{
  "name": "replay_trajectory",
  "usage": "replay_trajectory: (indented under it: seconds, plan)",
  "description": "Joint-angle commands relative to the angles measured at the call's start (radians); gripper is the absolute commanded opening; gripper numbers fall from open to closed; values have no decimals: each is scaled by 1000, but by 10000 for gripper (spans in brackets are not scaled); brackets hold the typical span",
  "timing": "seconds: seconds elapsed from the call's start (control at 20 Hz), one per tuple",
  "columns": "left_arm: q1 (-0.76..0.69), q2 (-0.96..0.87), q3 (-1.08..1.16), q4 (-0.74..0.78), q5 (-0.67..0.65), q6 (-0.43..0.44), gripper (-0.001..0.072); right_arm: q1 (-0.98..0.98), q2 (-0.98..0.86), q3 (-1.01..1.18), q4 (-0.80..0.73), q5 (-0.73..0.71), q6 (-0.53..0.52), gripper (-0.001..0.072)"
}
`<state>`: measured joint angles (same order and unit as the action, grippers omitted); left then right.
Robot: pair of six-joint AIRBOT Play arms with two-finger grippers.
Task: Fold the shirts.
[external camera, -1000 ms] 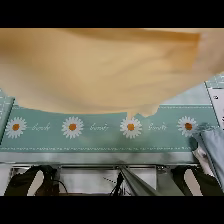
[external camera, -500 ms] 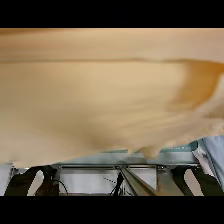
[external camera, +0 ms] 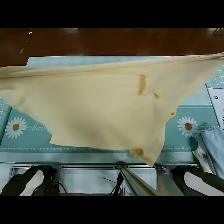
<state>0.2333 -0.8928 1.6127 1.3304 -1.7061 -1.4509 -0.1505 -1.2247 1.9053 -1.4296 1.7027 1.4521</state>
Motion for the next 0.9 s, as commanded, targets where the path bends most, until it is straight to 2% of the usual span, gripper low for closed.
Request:
replay_trajectory:
  seconds: [0.0, 0.15, 0.3, 0.45, 0.7, 0.85]
  plan:
    - [-1, -195, -93, -85, 148, 30, 19, 82, -220, -19, -37, -116, -2, 16]
    - [-17, -378, -92, -98, 307, 89, 19, 111, -360, -19, -39, -316, 2, 16]
    - [-29, -525, -92, -101, 469, 90, 19, 116, -458, -19, -39, -483, 40, 16]
    - [-50, -635, -92, -105, 599, 90, 20, 116, -535, -19, -39, -578, 74, 17]
    - [-84, -758, -92, -104, 822, 90, 19, 116, -637, -19, -39, -652, 75, 17]
    - [-85, -819, -92, -104, 816, 105, 20, 116, -689, -19, -38, -581, 79, 17]
